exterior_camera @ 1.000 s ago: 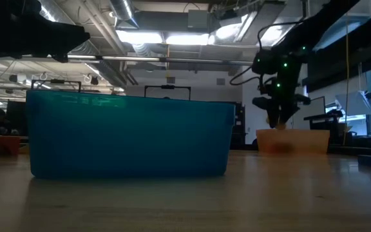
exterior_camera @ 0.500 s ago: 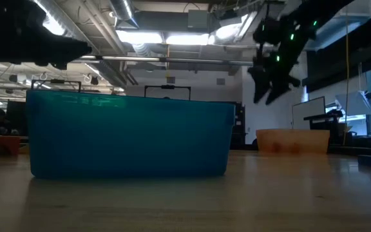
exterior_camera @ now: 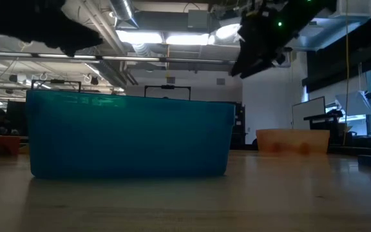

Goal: Sort blocks by size
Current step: Put the brown cylindrical block into the orange bin

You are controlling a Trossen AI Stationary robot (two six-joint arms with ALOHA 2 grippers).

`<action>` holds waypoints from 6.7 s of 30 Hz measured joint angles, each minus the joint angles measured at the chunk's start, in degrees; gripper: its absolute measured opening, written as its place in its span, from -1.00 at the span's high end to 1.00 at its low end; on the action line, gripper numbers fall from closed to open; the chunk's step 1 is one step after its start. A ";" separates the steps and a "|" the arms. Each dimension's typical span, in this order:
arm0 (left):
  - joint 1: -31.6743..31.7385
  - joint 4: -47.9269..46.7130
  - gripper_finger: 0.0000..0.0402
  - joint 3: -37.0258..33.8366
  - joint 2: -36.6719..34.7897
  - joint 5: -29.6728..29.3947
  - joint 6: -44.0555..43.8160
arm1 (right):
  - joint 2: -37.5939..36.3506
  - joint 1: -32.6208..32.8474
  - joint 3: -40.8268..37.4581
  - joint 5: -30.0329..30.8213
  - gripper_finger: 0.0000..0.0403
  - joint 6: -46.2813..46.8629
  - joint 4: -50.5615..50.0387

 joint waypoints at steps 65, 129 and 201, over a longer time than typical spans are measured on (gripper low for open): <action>-57.38 -61.91 -0.25 47.31 61.03 8.37 -63.10 | 11.04 26.64 -11.69 4.52 -0.32 6.25 41.24; -56.31 -65.24 0.42 51.53 59.37 -1.30 -47.53 | 10.97 26.73 -11.67 5.99 -0.32 5.97 41.41; -12.66 30.69 0.31 17.72 48.08 -1.44 5.75 | 21.14 12.83 -7.47 -17.96 0.33 -27.17 74.49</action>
